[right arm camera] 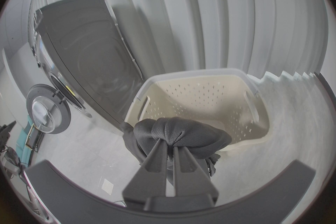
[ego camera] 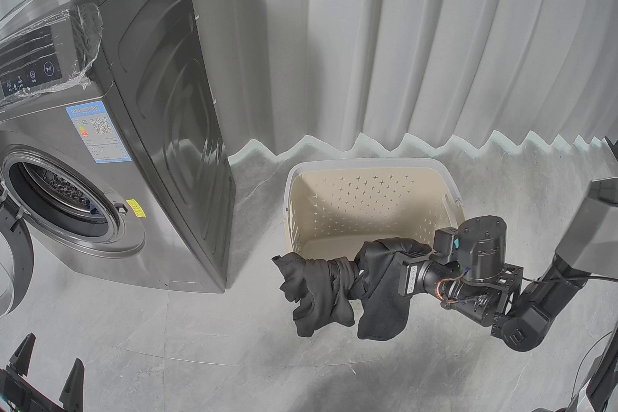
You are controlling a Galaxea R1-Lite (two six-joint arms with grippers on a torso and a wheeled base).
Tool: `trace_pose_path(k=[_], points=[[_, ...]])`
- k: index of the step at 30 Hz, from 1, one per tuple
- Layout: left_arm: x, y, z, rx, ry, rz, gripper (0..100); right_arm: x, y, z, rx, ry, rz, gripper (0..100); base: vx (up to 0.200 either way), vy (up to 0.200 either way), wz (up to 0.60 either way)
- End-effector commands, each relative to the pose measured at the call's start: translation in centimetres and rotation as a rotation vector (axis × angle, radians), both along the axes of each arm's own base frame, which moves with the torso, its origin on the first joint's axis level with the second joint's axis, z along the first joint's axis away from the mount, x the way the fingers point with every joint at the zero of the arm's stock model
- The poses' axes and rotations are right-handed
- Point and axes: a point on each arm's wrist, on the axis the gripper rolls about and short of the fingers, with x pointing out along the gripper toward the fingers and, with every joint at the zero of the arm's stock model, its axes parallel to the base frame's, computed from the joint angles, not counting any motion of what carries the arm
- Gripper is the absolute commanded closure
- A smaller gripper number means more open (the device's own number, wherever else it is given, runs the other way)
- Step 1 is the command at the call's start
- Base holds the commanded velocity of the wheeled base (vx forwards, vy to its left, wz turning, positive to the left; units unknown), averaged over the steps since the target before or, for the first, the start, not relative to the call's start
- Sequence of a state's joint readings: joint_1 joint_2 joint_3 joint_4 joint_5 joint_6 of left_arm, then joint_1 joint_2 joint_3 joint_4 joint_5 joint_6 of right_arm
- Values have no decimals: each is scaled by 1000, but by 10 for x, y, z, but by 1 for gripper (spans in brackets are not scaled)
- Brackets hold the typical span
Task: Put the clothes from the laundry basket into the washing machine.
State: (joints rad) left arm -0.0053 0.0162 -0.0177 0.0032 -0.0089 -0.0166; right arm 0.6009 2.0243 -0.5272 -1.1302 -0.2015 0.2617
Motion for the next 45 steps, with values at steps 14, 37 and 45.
trace_pose_path(k=[14, 37, 45], points=[[0, 0, -5, 0, 0, 0, 0, -70, -20, 115, 207, -329, 109, 100, 0, 0, 0], [0, 0, -5, 0, 0, 0, 0, -85, -16, 151, 291, -524, 253, 100, 0, 0, 0], [0, 0, -5, 0, 0, 0, 0, -93, -23, 161, 307, -571, 279, 100, 0, 0, 0]])
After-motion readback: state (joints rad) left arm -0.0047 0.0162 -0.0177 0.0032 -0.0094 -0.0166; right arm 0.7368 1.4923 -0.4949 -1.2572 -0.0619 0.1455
